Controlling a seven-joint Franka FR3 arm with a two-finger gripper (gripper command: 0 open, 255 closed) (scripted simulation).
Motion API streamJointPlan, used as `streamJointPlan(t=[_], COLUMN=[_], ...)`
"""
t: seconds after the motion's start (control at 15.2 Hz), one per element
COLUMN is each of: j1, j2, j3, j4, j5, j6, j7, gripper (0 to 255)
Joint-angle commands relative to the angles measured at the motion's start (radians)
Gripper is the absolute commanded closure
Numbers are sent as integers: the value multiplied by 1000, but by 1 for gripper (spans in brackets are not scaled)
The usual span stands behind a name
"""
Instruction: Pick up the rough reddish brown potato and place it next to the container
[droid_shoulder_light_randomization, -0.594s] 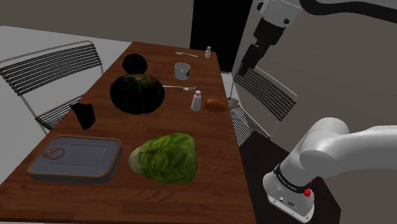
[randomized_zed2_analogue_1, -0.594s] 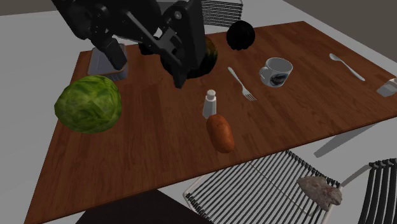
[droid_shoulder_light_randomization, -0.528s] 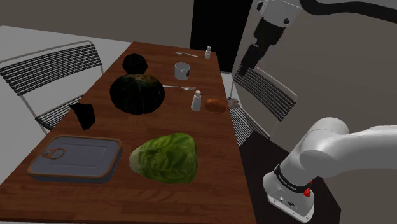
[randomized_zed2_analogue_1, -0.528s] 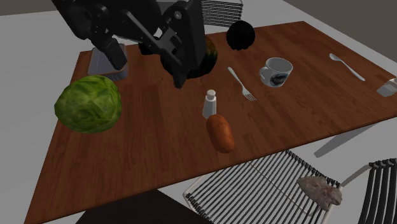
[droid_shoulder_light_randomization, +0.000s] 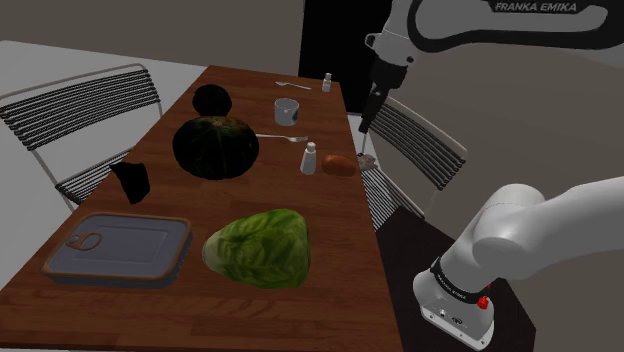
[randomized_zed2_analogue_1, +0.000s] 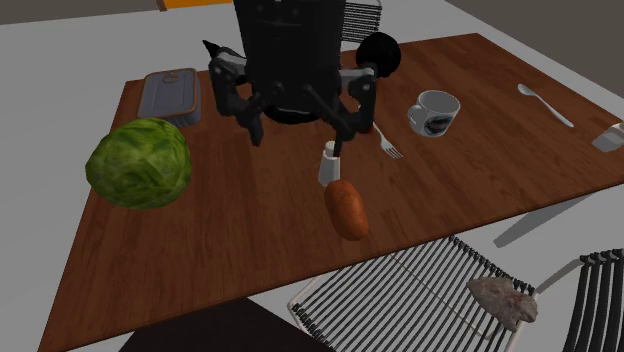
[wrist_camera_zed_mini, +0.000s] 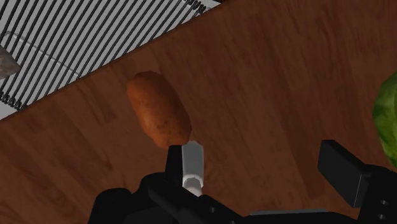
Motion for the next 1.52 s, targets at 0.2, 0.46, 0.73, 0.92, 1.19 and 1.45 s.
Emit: streamJointPlan(t=[0.2,0.46,0.73,0.92,1.19,1.45], j1=[23,37,47,49,48,47], j2=[187,343,503,591,610,630], j3=[-41,-63,-73,-74,-75,-76], j4=[23,65,123,160,125,96], j5=[-34,-56,-77,-88,-88,-88], j6=[98,163,218,244,299,347], j7=[-163,-284,-396,-453,-454,-454], gripper=[0,0,0,0,0,0])
